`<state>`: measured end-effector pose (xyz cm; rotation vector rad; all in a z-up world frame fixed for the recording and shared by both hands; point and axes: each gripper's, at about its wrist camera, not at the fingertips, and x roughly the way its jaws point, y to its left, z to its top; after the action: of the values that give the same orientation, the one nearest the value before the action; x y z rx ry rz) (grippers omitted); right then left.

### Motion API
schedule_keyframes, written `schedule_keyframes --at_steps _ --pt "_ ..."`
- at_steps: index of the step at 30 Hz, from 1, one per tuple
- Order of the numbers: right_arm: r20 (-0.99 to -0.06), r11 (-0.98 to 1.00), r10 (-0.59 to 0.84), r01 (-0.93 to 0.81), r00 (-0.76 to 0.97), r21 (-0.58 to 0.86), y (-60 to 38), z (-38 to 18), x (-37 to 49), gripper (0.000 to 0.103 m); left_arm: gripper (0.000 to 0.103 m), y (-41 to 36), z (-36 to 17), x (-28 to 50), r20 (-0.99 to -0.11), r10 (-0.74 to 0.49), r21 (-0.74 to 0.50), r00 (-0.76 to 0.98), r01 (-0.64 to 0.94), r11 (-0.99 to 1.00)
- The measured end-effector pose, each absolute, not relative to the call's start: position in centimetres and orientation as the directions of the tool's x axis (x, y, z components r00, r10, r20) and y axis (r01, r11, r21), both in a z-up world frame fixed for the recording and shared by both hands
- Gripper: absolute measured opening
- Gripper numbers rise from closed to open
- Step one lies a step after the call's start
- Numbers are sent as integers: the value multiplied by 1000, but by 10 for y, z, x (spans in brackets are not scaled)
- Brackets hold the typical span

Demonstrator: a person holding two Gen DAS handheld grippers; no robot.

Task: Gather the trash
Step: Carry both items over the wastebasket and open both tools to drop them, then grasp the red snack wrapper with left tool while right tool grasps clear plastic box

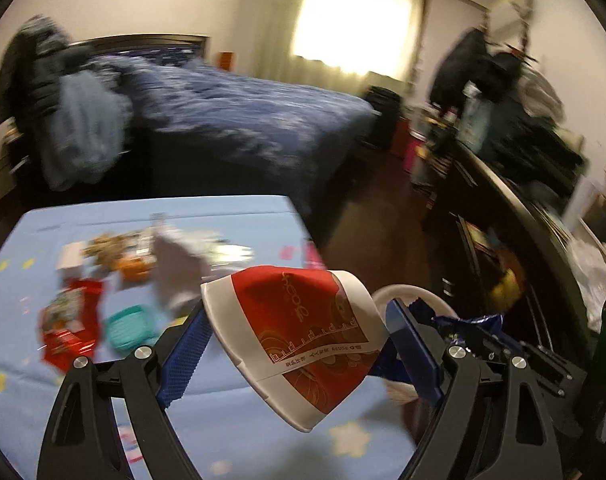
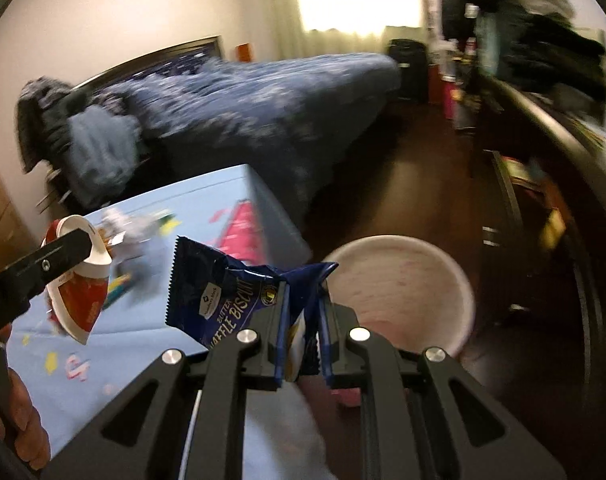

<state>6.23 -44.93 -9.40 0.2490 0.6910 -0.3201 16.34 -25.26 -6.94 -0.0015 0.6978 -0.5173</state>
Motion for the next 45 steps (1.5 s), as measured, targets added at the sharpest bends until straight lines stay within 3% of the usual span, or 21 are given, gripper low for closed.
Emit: schedule_keyframes --at_steps 11,19,22,25,27,29,30,36,45 --pt "-671 817 -367 568 644 99 -543 -124 45 14 86 -385 -96 178 -651 -579 -150 491 664 732" --pt "-704 802 -387 594 596 63 -566 -161 64 15 87 -444 -133 198 -728 -558 -162 398 691 704" --pt "-712 809 -385 586 587 46 -568 -173 76 15 92 -455 -142 205 -739 -548 -161 391 688 707" --pt "-705 817 -396 576 588 21 -567 -179 85 24 96 -458 -145 210 -740 -549 -168 389 683 711" --pt "-699 824 -397 566 595 14 -566 -180 88 37 98 -457 -145 214 -738 -552 -179 388 676 715" --pt "-687 824 -407 567 602 10 -565 -180 89 58 98 -453 -144 217 -735 -555 -192 390 666 721" --pt "-680 824 -408 566 610 13 -565 -179 89 61 98 -449 -141 218 -729 -561 -203 392 659 724" --pt "-676 830 -392 557 624 34 -562 -171 86 63 99 -422 -125 219 -703 -563 -213 434 627 749" --pt "-644 890 -309 452 700 64 -507 -135 85 71 99 -352 -96 199 -660 -483 -122 575 553 825"
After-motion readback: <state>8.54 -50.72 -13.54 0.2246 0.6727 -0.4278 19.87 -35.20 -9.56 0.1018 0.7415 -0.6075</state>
